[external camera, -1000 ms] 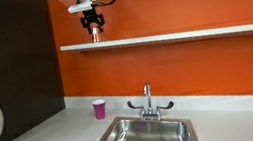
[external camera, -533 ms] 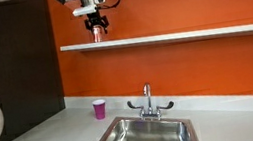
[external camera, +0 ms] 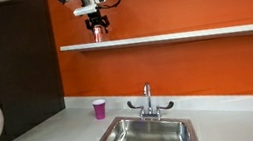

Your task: Put the can on the shelf

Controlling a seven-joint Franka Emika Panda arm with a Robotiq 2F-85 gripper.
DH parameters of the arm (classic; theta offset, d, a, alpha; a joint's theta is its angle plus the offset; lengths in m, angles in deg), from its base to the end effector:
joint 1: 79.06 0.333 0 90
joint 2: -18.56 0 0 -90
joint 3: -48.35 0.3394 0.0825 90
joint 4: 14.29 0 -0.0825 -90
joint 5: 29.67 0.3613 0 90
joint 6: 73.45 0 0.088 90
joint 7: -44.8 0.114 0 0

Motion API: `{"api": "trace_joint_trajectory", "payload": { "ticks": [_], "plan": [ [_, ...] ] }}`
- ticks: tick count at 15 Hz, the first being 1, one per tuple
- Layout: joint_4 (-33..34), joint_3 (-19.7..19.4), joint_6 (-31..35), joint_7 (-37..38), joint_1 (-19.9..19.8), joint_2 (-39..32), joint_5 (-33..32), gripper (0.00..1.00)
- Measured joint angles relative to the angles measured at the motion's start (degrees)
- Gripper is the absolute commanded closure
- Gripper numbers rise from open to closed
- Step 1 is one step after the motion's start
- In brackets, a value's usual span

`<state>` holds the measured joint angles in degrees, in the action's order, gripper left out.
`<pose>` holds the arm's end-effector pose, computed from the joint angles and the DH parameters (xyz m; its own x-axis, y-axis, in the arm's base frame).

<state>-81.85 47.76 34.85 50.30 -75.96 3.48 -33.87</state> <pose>0.6440 0.0235 0.7029 0.8987 -0.0319 0.4374 -0.0517 -0.9981 0.0335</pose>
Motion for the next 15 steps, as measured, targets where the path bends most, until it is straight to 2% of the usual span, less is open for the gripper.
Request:
{"api": "trace_joint_trajectory", "payload": {
  "ticks": [8,15],
  "plan": [
    [-1.63,0.00,-0.15,0.00,0.53,1.99,0.00,0.00],
    [-6.96,0.00,-0.15,0.00,1.01,7.11,0.00,0.00]
  ]
}}
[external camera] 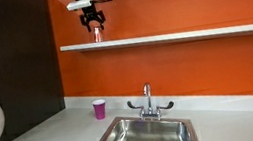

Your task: Put the can on the shelf

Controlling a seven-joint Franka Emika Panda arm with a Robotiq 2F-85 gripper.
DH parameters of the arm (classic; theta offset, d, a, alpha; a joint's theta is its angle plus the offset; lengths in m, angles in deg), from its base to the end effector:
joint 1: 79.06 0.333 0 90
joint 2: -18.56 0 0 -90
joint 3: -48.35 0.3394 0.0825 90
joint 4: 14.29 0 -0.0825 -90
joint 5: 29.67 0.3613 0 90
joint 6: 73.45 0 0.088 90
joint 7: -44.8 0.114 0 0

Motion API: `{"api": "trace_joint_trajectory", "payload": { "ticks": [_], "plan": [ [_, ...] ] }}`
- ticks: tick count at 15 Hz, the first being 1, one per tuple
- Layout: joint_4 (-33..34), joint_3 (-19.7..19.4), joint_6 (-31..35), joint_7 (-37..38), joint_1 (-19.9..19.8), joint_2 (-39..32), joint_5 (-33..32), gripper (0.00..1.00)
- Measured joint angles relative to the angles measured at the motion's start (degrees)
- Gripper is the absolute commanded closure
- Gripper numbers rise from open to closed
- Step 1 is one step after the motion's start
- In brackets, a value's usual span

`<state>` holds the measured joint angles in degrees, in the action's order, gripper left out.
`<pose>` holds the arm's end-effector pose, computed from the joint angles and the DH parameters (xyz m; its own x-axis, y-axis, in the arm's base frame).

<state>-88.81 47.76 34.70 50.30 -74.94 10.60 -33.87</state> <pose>0.6039 0.0319 0.7224 0.8991 -0.0168 0.4374 -0.0344 -0.9989 0.0323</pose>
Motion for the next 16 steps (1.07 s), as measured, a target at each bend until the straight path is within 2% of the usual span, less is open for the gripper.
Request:
{"api": "trace_joint_trajectory", "payload": {
  "ticks": [6,16],
  "plan": [
    [-7.24,0.01,0.03,0.00,0.49,5.40,0.00,0.00],
    [-25.61,0.15,0.02,-0.16,0.54,20.57,0.01,0.00]
  ]
}}
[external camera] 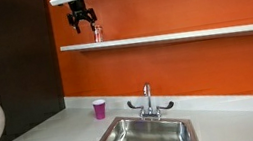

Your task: Put the can on the shelf

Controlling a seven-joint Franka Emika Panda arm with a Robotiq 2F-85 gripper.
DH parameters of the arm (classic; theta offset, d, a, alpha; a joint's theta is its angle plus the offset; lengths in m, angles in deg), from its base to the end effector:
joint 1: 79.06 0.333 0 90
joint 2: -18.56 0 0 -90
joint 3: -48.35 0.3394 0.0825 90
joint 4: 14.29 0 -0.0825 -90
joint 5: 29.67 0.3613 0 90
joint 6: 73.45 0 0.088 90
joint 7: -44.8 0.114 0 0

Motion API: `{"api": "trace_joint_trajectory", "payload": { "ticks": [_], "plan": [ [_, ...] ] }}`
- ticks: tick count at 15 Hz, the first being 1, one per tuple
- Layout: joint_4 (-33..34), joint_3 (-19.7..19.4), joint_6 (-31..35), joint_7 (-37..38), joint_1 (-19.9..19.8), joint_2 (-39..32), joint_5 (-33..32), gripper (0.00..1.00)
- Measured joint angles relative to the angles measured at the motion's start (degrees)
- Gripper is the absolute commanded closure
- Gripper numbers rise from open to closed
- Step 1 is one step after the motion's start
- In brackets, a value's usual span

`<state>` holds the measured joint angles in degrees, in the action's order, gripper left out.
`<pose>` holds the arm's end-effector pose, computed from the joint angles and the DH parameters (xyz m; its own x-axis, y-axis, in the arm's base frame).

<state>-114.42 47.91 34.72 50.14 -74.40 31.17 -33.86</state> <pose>0.4855 0.0294 0.7048 0.9341 -0.0018 0.3570 -0.0166 -0.9991 0.0383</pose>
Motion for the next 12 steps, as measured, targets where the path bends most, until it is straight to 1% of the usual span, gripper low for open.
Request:
{"api": "trace_joint_trajectory", "payload": {
  "ticks": [12],
  "plan": [
    [-19.66,-0.70,-0.05,-0.45,-0.96,13.14,0.81,0.00]
  ]
}}
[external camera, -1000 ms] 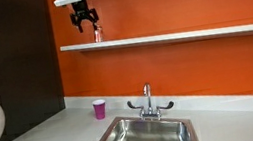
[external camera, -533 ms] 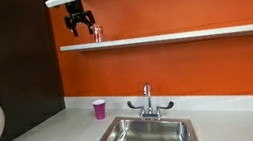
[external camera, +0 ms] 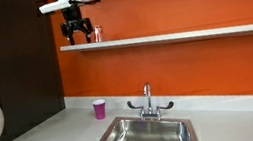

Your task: Put the can on the shelf

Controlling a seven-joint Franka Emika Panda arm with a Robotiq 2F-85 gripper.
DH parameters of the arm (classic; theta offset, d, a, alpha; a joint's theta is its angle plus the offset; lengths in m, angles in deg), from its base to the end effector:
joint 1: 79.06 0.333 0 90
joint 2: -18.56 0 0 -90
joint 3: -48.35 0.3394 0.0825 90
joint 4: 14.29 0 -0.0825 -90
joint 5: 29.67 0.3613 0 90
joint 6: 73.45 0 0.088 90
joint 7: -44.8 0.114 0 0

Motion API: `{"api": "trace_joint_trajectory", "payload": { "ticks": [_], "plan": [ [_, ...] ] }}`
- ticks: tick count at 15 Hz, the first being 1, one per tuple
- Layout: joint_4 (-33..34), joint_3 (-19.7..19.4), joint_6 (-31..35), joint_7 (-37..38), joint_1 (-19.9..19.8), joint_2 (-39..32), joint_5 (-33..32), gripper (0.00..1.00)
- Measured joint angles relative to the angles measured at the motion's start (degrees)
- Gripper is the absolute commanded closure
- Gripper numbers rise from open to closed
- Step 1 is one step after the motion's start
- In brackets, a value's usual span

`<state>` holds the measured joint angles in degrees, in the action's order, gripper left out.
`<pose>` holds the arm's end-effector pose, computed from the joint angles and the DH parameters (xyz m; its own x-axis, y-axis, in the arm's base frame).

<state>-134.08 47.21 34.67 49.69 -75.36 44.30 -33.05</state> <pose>0.4062 0.0115 0.6422 0.9690 -0.0238 0.2460 -0.0320 -0.9991 0.0293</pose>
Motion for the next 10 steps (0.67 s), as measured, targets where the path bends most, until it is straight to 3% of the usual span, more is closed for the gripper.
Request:
{"api": "trace_joint_trajectory", "payload": {
  "ticks": [10],
  "plan": [
    [-12.35,-1.71,0.05,-1.04,-1.16,4.87,0.01,0.00]
  ]
}}
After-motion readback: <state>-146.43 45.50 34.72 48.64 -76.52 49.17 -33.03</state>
